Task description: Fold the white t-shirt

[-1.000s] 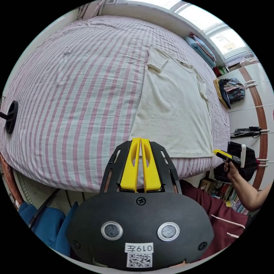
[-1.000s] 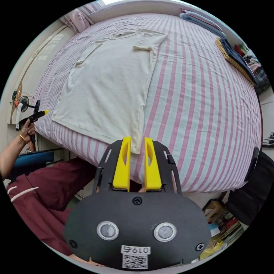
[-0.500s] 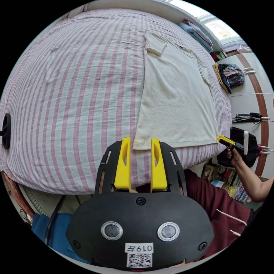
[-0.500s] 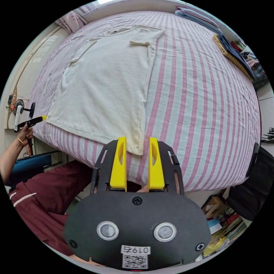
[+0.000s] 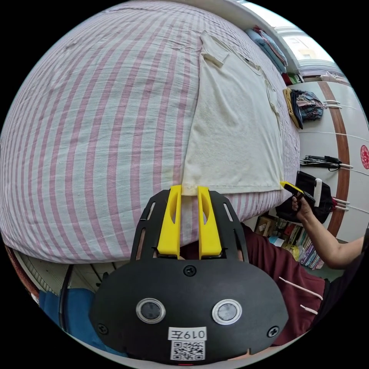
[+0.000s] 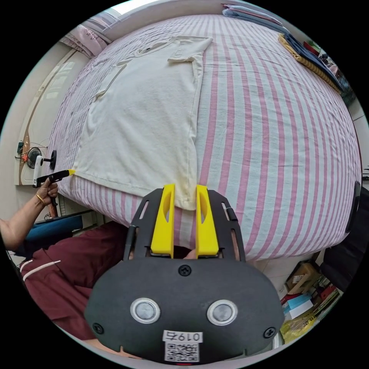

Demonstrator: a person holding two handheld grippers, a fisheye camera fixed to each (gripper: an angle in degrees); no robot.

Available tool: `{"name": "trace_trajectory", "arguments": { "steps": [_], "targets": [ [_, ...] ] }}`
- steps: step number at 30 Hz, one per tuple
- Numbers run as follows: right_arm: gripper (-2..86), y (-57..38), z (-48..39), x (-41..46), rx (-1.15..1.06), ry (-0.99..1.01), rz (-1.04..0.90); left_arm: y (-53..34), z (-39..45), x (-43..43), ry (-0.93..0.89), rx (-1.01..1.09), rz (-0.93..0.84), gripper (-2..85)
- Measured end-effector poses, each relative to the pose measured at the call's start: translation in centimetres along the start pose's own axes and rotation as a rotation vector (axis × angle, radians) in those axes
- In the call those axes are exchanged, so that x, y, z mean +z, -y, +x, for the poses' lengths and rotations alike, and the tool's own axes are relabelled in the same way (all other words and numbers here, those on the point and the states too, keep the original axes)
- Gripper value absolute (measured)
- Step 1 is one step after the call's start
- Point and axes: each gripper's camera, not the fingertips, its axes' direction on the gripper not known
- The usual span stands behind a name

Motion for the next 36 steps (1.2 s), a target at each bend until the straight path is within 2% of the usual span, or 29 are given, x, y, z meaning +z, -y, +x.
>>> {"name": "trace_trajectory", "arguments": {
  "steps": [9, 17, 24, 29, 33, 36],
  "targets": [
    [8.6, -0.7, 1.6, 1.3, 0.001, 0.051, -0.013, 0.7, -0.4, 2.1, -0.035, 0.009, -0.026, 6.4],
    [7.2, -2.2, 6.3, 3.0, 0.133, 0.242, -0.007, 1.1, -1.6, 4.0, -0.102, -0.013, -0.036, 5.3],
    [4.8, -2.0, 7.5, 4.5, 0.115, 0.201, -0.049, 1.9, -1.4, 6.1, -0.106, 0.012, -0.048, 2.3],
    [0.5, -1.6, 8.9, 5.6, 0.1, 0.233, -0.08, 2.3, -1.7, 7.3, -0.141, 0.023, -0.055, 1.3],
    [-0.3, -1.9, 10.1, 6.4, 0.118, 0.253, -0.073, 2.9, -1.5, 8.5, -0.119, 0.029, -0.071, 1.0],
    [-0.7, -2.1, 11.3, 6.9, 0.136, 0.292, -0.068, 3.0, -2.2, 9.1, -0.172, 0.015, -0.072, 0.9]
  ]
}}
